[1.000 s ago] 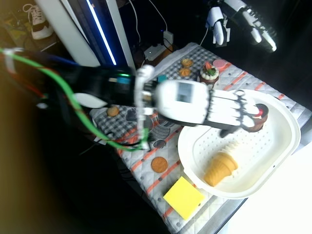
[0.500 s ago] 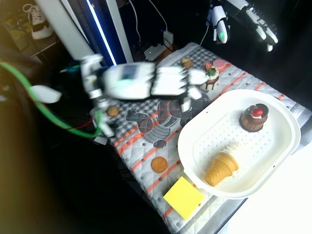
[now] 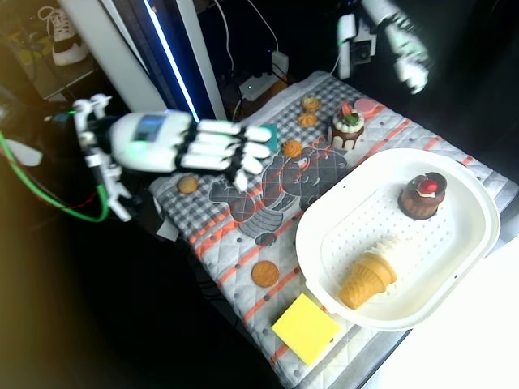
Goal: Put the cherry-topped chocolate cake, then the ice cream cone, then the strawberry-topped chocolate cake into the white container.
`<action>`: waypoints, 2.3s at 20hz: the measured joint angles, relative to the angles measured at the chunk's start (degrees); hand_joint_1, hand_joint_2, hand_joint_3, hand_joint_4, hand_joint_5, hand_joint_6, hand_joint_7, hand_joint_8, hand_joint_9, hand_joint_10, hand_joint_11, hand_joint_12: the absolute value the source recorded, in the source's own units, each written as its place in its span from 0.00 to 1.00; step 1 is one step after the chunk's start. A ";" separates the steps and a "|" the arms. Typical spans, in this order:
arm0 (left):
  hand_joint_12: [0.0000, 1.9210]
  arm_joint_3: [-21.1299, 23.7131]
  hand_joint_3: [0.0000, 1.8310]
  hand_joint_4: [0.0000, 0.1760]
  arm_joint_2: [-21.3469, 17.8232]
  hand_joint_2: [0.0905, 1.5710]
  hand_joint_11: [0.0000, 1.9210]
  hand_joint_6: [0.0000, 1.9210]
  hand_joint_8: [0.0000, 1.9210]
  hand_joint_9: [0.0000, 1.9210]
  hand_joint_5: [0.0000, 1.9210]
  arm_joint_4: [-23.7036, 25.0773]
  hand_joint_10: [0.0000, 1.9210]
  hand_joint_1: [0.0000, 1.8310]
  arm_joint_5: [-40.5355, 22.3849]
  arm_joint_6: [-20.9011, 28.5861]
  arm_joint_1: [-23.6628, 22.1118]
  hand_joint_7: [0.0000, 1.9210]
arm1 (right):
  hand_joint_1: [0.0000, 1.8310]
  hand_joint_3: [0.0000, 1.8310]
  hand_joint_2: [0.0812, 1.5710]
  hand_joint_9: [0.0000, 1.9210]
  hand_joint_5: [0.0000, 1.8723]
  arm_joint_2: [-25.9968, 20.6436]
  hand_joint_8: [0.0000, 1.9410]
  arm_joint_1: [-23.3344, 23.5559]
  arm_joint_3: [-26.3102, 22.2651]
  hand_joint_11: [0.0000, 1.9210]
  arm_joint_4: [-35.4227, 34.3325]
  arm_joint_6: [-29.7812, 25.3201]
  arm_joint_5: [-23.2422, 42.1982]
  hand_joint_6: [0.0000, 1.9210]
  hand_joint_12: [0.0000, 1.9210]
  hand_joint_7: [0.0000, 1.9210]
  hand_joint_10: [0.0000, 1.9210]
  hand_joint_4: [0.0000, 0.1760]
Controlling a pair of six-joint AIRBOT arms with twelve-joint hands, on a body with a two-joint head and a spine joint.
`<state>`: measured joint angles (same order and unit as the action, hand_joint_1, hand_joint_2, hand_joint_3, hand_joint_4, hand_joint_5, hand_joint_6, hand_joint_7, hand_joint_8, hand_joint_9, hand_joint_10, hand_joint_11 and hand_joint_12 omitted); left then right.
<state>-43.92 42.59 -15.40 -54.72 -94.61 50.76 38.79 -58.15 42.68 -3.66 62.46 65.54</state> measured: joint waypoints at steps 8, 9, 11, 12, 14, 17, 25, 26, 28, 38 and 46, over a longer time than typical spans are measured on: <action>0.18 -4.09 0.00 0.36 2.80 0.64 0.00 0.00 0.00 0.00 0.01 3.15 0.00 0.43 13.51 -0.02 -5.68 0.00 | 0.40 0.00 0.75 0.00 0.00 -0.17 0.02 -1.44 -0.70 0.00 -0.83 -0.11 4.44 0.00 0.68 0.08 0.38 0.04; 0.23 -4.81 0.00 0.38 3.76 0.64 0.00 0.00 0.00 0.00 0.01 3.48 0.00 0.45 15.30 0.00 -6.29 0.00 | 0.41 0.00 0.75 0.00 0.00 -0.11 0.02 -1.44 -0.68 0.00 -0.96 -0.11 4.48 0.00 0.68 0.08 0.39 0.04; 0.46 -6.21 0.00 0.39 5.46 0.65 0.00 0.00 0.00 0.02 0.02 3.87 0.01 0.50 17.92 0.00 -7.19 0.01 | 0.41 0.00 0.74 0.00 0.00 0.13 0.01 -1.44 -0.68 0.00 -1.09 -0.20 4.42 0.00 0.69 0.07 0.37 0.06; 0.55 -6.67 0.00 0.35 5.88 0.65 0.00 0.01 0.01 0.04 0.04 3.85 0.02 0.52 19.43 0.00 -7.52 0.04 | 0.41 0.00 0.74 0.00 0.00 0.17 0.00 -1.44 -0.68 0.00 -1.07 -0.28 4.44 0.00 0.68 0.05 0.35 0.11; 0.75 -8.09 0.00 0.23 7.28 0.68 0.00 0.01 0.02 0.09 0.13 3.87 0.24 0.56 21.75 -0.07 -7.89 0.17 | 0.40 0.00 0.74 0.00 0.00 0.24 0.01 -1.46 -0.66 0.00 -1.16 -0.42 4.48 0.00 0.67 0.08 0.36 0.15; 0.96 -8.96 0.00 0.00 8.37 0.76 0.34 0.60 0.69 0.40 0.35 3.21 0.78 0.72 22.29 -0.11 -8.61 0.42 | 0.39 0.00 0.74 0.00 0.00 0.48 0.02 -2.05 -0.61 0.00 -1.27 -0.79 4.24 0.00 0.70 0.10 0.39 0.13; 1.00 -7.50 0.00 0.00 7.19 0.76 0.33 0.60 0.76 0.37 0.39 2.27 0.83 0.66 16.04 -1.81 -10.25 0.43 | 0.40 0.00 0.75 0.00 0.00 1.09 0.01 -2.32 -0.48 0.00 -1.92 -0.96 4.48 0.00 0.77 0.05 0.31 0.11; 1.00 -7.74 0.00 0.00 7.19 0.77 0.32 0.61 0.75 0.39 0.37 1.62 0.84 0.72 14.78 -2.08 -11.08 0.39 | 0.40 0.00 0.76 0.00 0.00 1.36 0.00 -2.32 -0.26 0.00 -2.10 -0.96 4.48 0.00 0.78 0.03 0.31 0.12; 0.92 -8.85 0.00 0.00 7.50 0.76 0.29 0.65 0.68 0.41 0.37 1.18 0.78 0.73 13.88 -3.45 -13.64 0.42 | 0.40 0.00 0.76 0.00 0.00 1.49 0.00 -2.49 -0.20 0.00 -2.38 -0.98 4.50 0.00 0.77 0.04 0.32 0.09; 0.90 -24.70 0.00 0.00 22.45 0.76 0.25 0.71 0.70 0.37 0.39 -7.76 0.77 0.73 26.21 -11.50 -30.16 0.39 | 0.37 0.00 0.77 0.00 0.00 2.89 0.00 -2.75 0.90 0.00 -3.85 -0.98 4.44 0.00 0.78 0.00 0.21 0.00; 0.95 -36.04 0.00 0.00 32.57 0.78 0.03 0.72 0.73 0.25 0.34 -15.47 0.64 0.64 33.29 -13.33 -33.51 0.42 | 0.43 0.00 0.78 0.00 0.00 3.26 0.02 -3.21 0.92 0.00 -4.33 -1.01 4.48 0.00 0.76 0.04 0.29 0.00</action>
<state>-79.96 75.16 -30.87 -21.43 -107.94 17.26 42.04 -61.36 43.59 -7.99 61.45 70.02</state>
